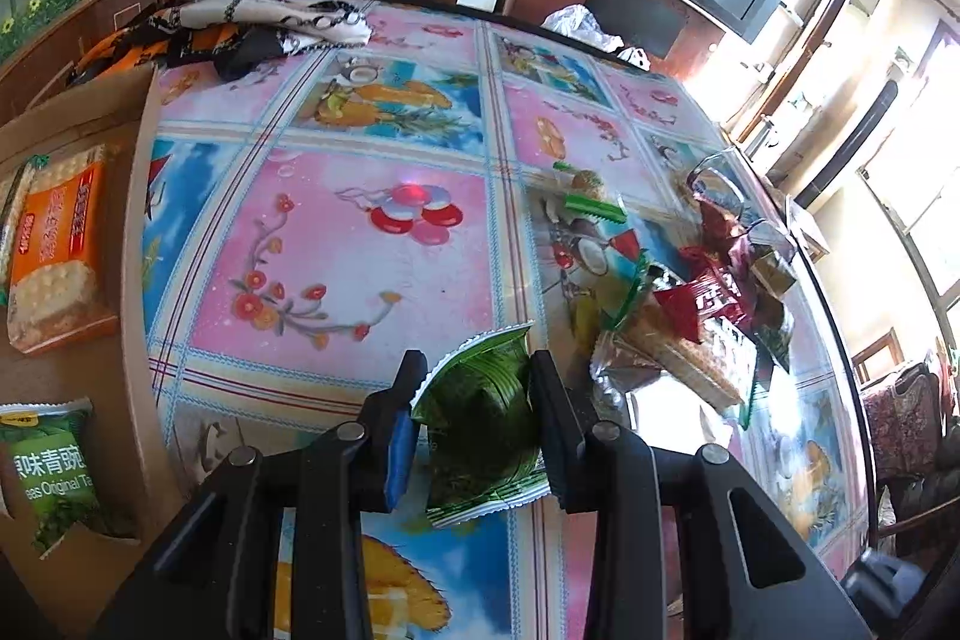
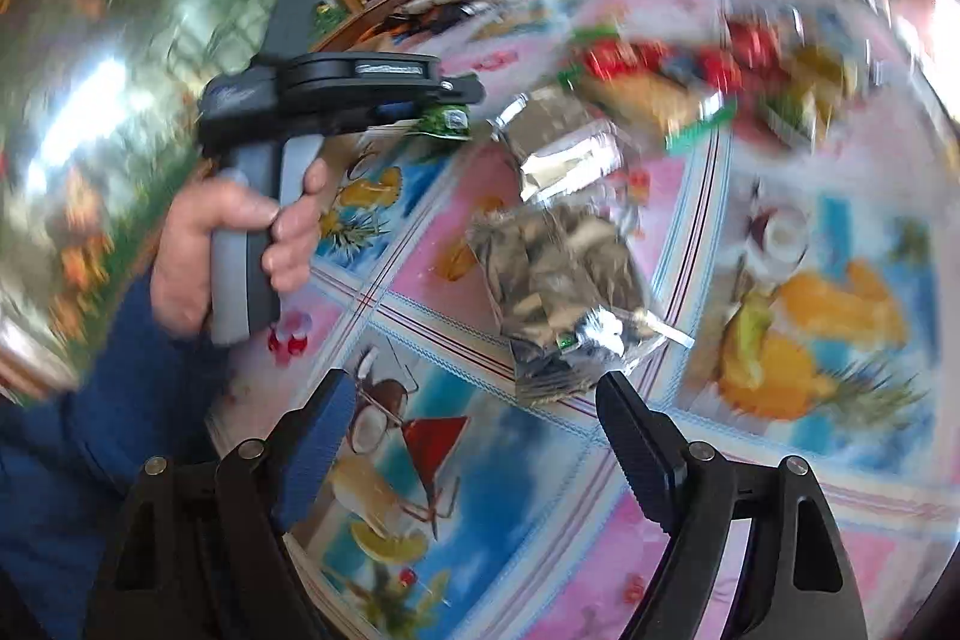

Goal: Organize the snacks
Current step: 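Return to the table and grasp a silver foil bag with the right tool, then grasp a green snack packet with left tool while right tool holds the foil bag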

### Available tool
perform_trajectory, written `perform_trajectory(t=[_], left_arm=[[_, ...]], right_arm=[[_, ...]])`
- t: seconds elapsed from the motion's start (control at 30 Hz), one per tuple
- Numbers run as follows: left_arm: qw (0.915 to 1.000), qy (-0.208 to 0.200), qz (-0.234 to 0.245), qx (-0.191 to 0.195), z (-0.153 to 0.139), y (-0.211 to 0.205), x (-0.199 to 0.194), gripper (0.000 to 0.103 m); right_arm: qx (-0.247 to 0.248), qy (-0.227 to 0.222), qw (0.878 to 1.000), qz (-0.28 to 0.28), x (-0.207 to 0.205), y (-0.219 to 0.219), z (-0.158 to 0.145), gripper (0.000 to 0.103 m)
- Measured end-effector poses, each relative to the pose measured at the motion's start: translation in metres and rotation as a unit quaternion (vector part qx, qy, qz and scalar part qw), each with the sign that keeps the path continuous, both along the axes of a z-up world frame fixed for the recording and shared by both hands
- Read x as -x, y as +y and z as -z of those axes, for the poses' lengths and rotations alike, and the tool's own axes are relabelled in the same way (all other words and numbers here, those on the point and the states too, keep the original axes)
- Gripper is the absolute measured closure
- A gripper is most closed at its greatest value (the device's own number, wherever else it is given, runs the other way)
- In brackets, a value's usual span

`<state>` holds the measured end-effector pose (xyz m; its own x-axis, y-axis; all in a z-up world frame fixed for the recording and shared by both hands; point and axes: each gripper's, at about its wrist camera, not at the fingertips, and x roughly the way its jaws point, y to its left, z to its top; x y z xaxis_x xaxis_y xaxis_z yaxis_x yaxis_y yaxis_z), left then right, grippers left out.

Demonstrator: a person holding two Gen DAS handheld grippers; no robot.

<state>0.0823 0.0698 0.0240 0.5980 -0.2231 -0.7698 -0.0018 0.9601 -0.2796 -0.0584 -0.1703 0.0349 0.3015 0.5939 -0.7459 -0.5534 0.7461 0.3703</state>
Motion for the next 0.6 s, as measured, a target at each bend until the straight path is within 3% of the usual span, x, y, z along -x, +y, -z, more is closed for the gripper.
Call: perform_trajectory(t=[0.13, 0.3, 0.37, 0.4, 0.43, 0.6], left_arm=[[1.0, -0.003, 0.0, 0.008, -0.002, 0.002, 0.001, 0.069], [0.9999, -0.007, -0.004, 0.014, -0.004, 0.007, 0.002, 0.069], [0.9998, -0.007, -0.003, 0.017, -0.004, 0.008, 0.002, 0.069], [0.9998, -0.008, -0.003, 0.016, -0.004, 0.008, 0.002, 0.069], [0.9998, -0.008, -0.003, 0.016, -0.004, 0.008, 0.002, 0.069], [0.9997, -0.017, 0.001, 0.018, -0.009, 0.008, 0.004, 0.069]], right_arm=[[0.064, -0.039, 0.997, 0.014, -0.012, 0.004, -0.01, 0.017], [0.141, -0.055, 0.988, 0.009, -0.032, 0.023, 0.011, 0.017], [0.146, -0.053, 0.988, 0.01, -0.04, 0.027, 0.017, 0.018], [0.149, -0.058, 0.987, 0.013, -0.041, 0.03, 0.02, 0.024], [0.154, -0.068, 0.986, 0.013, -0.042, 0.033, 0.021, 0.04], [0.145, -0.086, 0.985, 0.047, -0.042, 0.026, 0.01, 0.041]])
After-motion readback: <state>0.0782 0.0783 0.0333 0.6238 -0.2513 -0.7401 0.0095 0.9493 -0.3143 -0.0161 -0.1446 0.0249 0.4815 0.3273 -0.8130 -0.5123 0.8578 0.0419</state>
